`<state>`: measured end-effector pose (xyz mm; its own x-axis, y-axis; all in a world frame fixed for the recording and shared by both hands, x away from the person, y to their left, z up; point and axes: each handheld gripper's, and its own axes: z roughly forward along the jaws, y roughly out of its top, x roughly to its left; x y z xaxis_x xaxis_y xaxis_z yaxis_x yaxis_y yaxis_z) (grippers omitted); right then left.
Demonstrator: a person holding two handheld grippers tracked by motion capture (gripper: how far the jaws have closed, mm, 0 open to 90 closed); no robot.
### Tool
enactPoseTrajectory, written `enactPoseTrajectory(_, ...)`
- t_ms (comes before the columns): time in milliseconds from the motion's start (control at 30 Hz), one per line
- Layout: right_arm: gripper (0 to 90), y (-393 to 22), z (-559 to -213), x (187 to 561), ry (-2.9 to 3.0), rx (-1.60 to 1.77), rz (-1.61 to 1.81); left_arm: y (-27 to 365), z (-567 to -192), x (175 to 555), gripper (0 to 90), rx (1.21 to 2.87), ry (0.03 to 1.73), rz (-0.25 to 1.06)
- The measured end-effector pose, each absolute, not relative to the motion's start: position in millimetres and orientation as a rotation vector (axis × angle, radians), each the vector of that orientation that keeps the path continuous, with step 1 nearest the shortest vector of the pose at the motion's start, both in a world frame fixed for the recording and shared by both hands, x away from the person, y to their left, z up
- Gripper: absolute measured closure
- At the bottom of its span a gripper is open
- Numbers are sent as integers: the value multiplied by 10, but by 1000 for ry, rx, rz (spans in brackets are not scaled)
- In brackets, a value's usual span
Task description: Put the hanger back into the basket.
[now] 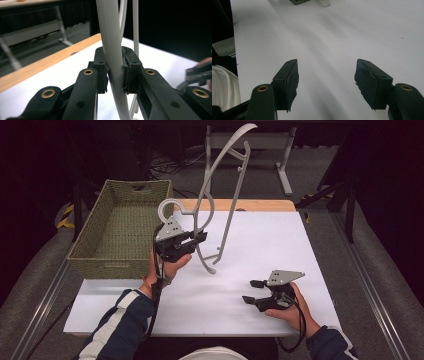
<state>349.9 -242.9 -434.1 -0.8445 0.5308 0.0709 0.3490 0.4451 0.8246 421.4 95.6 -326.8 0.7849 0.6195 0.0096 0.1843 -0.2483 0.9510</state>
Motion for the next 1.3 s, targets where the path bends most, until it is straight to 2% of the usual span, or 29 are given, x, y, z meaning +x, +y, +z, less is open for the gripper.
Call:
enactPoseTrajectory(433, 347, -2376, -4377, 3506, 2536, 749, 1329, 1639, -2757, 4227, 768, 1834, 716, 617)
enactPoseTrajectory(900, 338, -2357, -4404, 3521, 2548, 756, 1316, 2219, -2442, 4252, 771, 1884, 837, 805)
enactPoseTrajectory(1033, 337, -2352, -4409, 3524, 2550, 754, 1312, 2272, -2461, 4279, 772, 1908, 868, 836)
enactPoseTrajectory(1300, 344, -2340, -4425, 3527, 2566, 746, 1305, 2458, -2788, 4453, 772, 1977, 977, 886)
